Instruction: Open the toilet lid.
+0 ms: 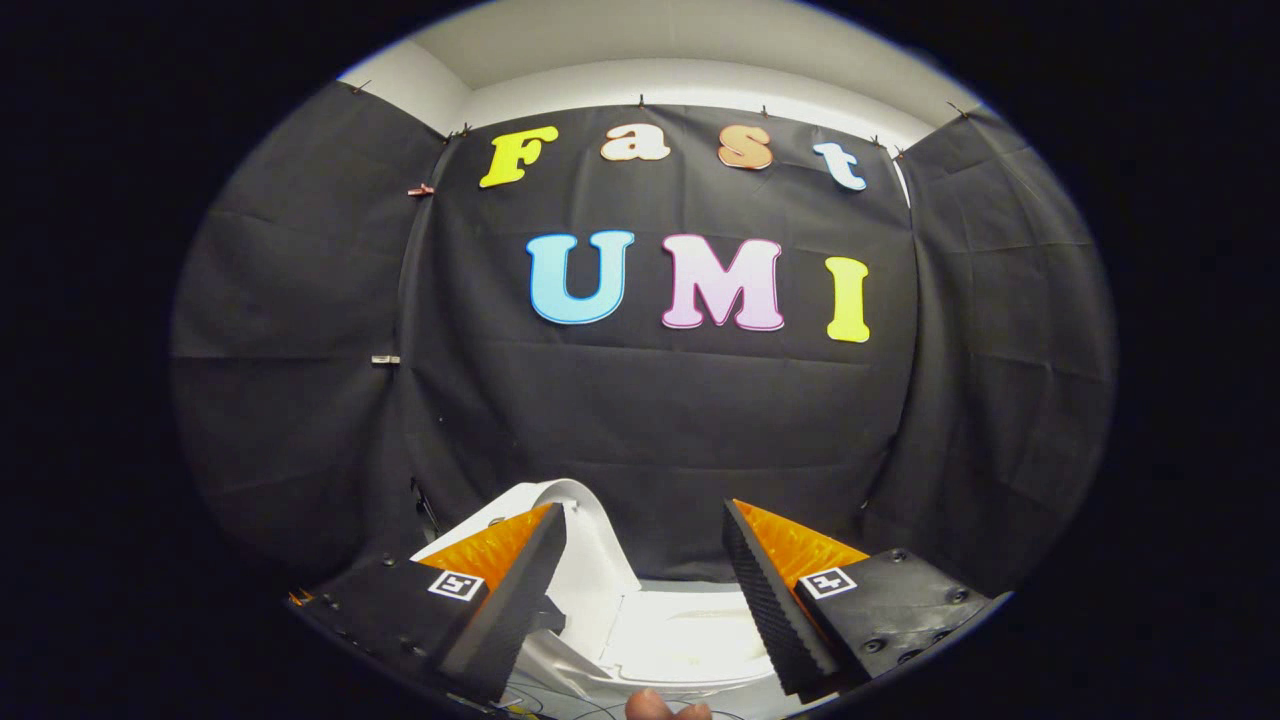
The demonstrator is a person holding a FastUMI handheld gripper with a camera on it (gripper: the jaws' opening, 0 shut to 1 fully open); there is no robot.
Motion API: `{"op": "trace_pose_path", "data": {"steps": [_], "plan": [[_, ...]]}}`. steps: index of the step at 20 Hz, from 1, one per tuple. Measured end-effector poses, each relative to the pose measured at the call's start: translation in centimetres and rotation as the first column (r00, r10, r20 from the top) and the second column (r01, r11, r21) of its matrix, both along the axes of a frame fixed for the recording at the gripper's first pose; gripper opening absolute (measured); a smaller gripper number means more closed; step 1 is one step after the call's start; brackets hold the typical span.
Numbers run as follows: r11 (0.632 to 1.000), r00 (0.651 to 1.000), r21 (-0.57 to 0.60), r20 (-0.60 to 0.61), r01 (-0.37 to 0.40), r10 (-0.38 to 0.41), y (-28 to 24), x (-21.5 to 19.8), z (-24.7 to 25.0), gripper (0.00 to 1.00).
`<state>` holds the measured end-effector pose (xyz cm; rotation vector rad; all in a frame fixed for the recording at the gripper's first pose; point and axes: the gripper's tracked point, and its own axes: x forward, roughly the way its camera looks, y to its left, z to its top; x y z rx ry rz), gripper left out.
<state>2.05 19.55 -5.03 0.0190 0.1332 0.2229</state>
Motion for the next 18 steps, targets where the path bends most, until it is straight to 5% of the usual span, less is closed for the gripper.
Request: {"op": "trace_pose_path", "data": {"steps": [18], "plan": [[0.989, 0.989, 0.073, 0.063, 0.131, -0.136, -11.6, -1.3, 3.3, 0.99]]}}
